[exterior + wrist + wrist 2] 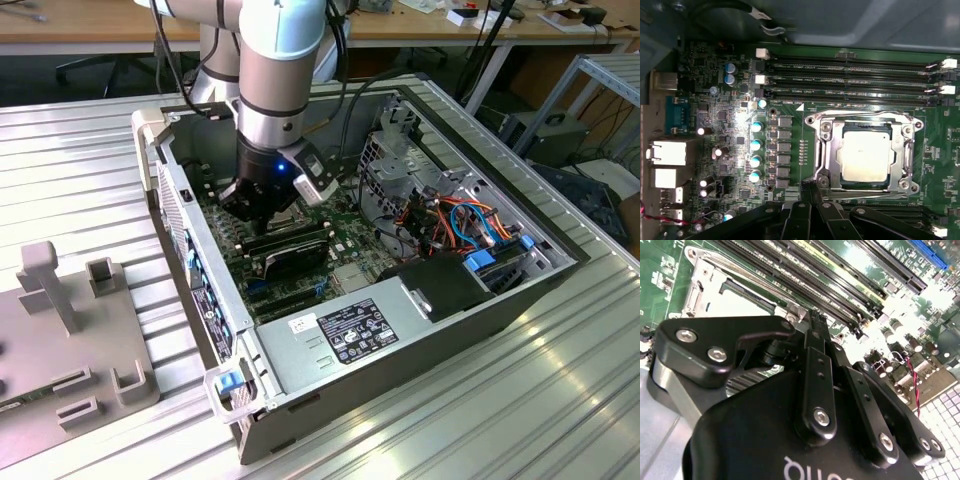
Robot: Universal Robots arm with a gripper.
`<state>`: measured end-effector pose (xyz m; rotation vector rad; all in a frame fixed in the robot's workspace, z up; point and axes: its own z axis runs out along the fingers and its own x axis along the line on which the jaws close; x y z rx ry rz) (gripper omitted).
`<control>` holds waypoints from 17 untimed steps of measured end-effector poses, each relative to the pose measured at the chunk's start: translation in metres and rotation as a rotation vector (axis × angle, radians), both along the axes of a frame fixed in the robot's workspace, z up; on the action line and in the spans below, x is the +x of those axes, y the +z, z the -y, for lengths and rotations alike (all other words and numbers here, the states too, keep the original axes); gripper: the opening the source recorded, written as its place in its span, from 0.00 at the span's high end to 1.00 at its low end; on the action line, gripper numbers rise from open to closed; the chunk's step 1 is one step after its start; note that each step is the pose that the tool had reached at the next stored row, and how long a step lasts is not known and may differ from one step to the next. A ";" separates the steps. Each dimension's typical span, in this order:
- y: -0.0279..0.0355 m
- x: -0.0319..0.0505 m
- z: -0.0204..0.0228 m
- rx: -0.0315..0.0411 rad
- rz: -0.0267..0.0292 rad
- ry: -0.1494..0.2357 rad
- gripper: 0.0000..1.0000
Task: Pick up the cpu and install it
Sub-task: 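Install the second cpu locking lever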
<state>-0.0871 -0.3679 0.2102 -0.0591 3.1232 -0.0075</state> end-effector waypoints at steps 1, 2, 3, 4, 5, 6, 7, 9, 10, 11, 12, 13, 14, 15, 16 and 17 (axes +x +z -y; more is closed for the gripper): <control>-0.0001 0.0029 0.0000 0.0001 0.0001 0.000 0.89; -0.0001 0.0061 0.0000 0.0001 0.0001 0.000 0.89; 0.0000 0.0097 0.0000 0.0000 0.0001 0.000 0.89; 0.0000 0.0126 0.0000 0.0001 0.0001 0.000 0.89; 0.0000 0.0153 0.0000 0.0001 0.0001 0.000 0.89; 0.0000 0.0187 0.0000 0.0001 0.0000 0.000 0.89; 0.0000 0.0223 0.0000 0.0000 0.0000 0.000 0.89; 0.0000 0.0272 0.0000 0.0000 0.0000 0.000 0.89; 0.0000 0.0286 0.0001 0.0000 0.0001 0.000 0.89; 0.0002 0.0300 0.0001 -0.0001 -0.0001 0.000 0.89; 0.0012 0.0302 -0.0001 0.0000 0.0000 0.000 0.89; 0.0024 0.0302 -0.0001 0.0000 0.0000 0.000 0.89; 0.0041 0.0303 -0.0002 0.0000 0.0000 0.000 0.89; 0.0061 0.0303 -0.0004 0.0001 0.0000 0.000 0.89; 0.0084 0.0303 -0.0005 0.0001 0.0001 0.000 0.89; 0.0120 0.0303 -0.0007 0.0001 0.0000 0.000 0.89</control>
